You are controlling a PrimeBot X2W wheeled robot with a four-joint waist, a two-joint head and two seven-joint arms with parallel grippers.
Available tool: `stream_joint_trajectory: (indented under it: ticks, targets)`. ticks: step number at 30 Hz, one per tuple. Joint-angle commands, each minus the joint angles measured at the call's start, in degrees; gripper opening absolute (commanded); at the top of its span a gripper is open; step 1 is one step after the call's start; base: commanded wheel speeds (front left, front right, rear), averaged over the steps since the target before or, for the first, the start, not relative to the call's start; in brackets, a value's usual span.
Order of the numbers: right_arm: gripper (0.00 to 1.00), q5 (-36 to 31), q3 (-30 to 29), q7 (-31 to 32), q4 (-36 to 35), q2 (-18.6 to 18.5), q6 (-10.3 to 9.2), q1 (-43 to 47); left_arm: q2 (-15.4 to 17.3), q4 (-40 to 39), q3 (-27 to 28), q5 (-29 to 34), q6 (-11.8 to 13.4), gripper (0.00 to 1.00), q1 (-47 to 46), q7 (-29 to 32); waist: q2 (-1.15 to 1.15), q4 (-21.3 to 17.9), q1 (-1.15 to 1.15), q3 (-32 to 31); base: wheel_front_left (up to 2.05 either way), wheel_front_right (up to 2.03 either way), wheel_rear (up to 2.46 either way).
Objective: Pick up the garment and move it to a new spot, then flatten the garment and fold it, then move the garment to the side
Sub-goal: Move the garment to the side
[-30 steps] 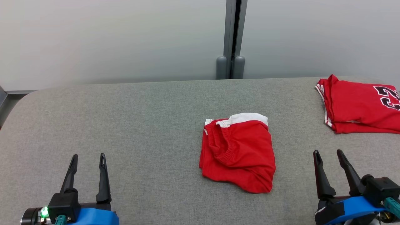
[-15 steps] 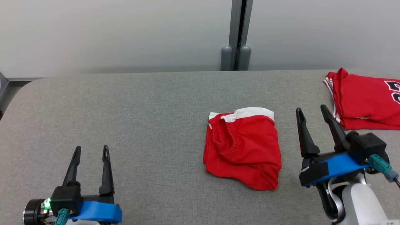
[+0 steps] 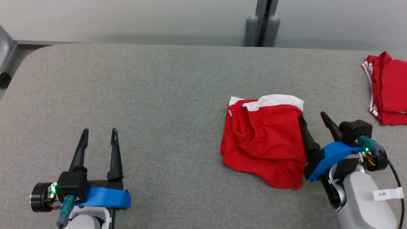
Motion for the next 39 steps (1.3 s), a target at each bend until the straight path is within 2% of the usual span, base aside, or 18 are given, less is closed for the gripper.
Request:
stream_joint_trajectory:
  ticks: [1,9,14,15,16,17,24,32,39]
  targets:
    - [1.00,0.01,-0.14,-0.46,1.44,-0.17,0.01,-1.15,-0.05,0.00,-0.29,-0.25,0.26,1.00,-0.88,-0.24,0.00,0.73,-0.01,0.92,0.00,0.00,0.00]
    - [1.00,-0.96,1.45,-2.20,12.75,0.45,0.01,-2.41,-0.32,0.74,-0.62,-0.49,0.20,1.00,-2.22,-0.24,0.00,1.21,-0.01,2.20,0.00,0.00,0.00]
    - [1.00,0.60,3.47,-3.73,17.15,1.24,0.01,-2.73,-0.48,1.33,-0.80,-0.65,0.01,1.00,-3.01,-0.24,0.00,1.26,-0.01,2.22,0.00,0.00,0.00]
    - [0.42,1.13,4.08,-3.88,17.81,1.43,0.01,-2.81,-0.51,1.39,-0.77,-0.69,0.02,1.00,-3.03,-0.24,0.00,1.23,-0.01,2.21,0.00,0.00,0.00]
    - [0.05,1.47,4.53,-4.05,18.50,1.52,0.01,-2.99,-0.54,1.46,-0.71,-0.74,0.03,1.00,-3.01,-0.24,0.00,1.22,-0.01,2.21,0.00,0.00,0.00]
    - [0.00,1.63,4.99,-3.79,19.32,1.56,0.01,-3.13,-0.58,1.53,-0.72,-0.78,0.01,1.00,-2.94,-0.24,0.00,1.22,-0.01,2.21,0.00,0.00,0.00]
    - [0.00,3.61,5.84,-6.70,20.70,0.09,-0.02,-5.62,-0.67,1.34,-0.15,-0.92,0.38,1.00,-2.35,-0.24,0.00,0.53,-0.01,1.82,0.00,0.00,0.00]
    - [0.00,4.48,6.95,-8.53,18.30,-6.41,0.00,-7.19,-0.54,0.16,0.05,-0.48,0.14,1.00,-2.43,-0.23,0.00,-3.59,-0.01,3.25,0.00,0.00,0.00]
    - [0.00,5.61,8.28,-8.56,14.17,-11.46,0.00,-7.97,0.00,-0.94,0.25,-0.05,-0.17,1.00,-5.79,-0.23,0.00,-8.21,-0.01,7.52,0.00,0.00,0.00]
